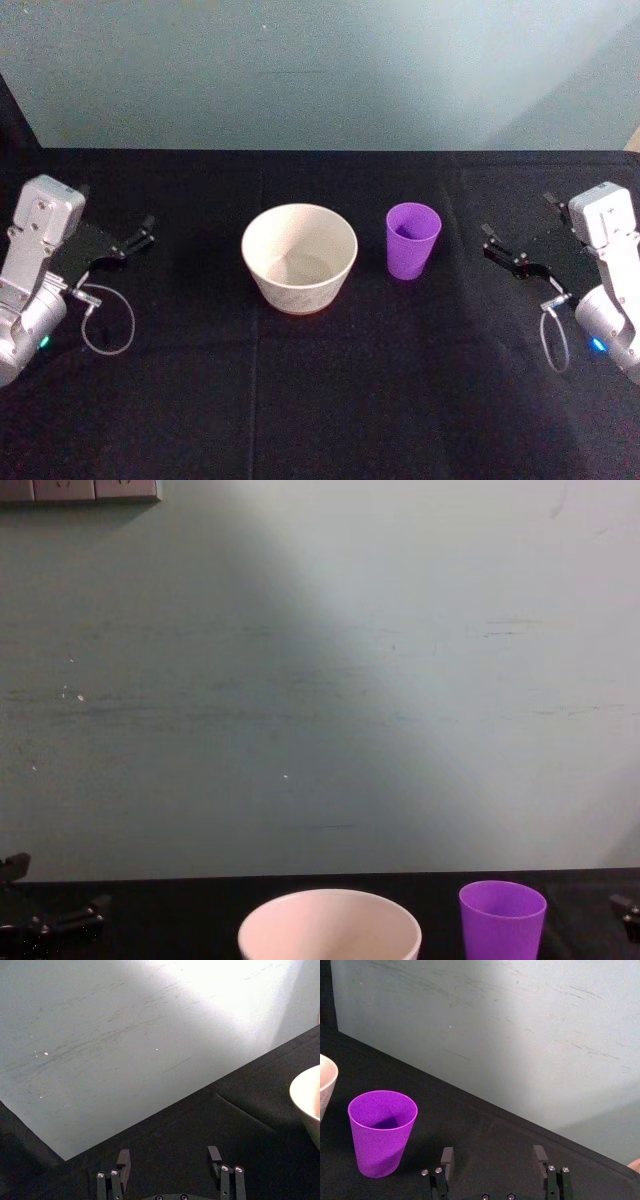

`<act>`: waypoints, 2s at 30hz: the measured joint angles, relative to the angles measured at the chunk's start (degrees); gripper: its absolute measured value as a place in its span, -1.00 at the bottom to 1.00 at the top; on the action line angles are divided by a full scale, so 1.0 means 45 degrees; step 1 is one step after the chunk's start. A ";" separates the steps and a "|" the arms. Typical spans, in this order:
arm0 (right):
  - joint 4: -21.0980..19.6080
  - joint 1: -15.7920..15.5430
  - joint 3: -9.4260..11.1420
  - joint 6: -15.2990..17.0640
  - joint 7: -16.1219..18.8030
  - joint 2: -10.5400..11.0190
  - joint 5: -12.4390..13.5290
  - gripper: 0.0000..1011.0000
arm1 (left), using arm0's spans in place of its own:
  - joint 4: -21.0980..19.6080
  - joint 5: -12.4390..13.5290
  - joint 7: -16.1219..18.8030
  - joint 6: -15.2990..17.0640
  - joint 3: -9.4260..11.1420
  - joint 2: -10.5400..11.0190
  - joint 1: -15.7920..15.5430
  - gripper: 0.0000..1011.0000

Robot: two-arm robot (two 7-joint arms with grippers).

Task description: Pick up the cup and pour the mung beans from the cup into the bowl.

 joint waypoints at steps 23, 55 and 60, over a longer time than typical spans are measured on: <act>0.0000 0.0000 0.0000 0.0000 0.0000 0.0000 0.0000 0.98 | 0.0000 0.0000 0.0001 0.0000 0.0000 0.0000 0.0000 0.98; -0.0606 -0.0668 0.0126 0.0201 0.0171 -0.0046 -0.0165 0.98 | 0.0000 0.0001 0.0000 0.0000 0.0000 0.0000 -0.0001 0.98; -0.1054 -0.1101 -0.0013 0.0365 0.0209 -0.0113 -0.0501 0.98 | 0.0000 0.0000 0.0000 0.0000 0.0000 0.0000 0.0000 0.98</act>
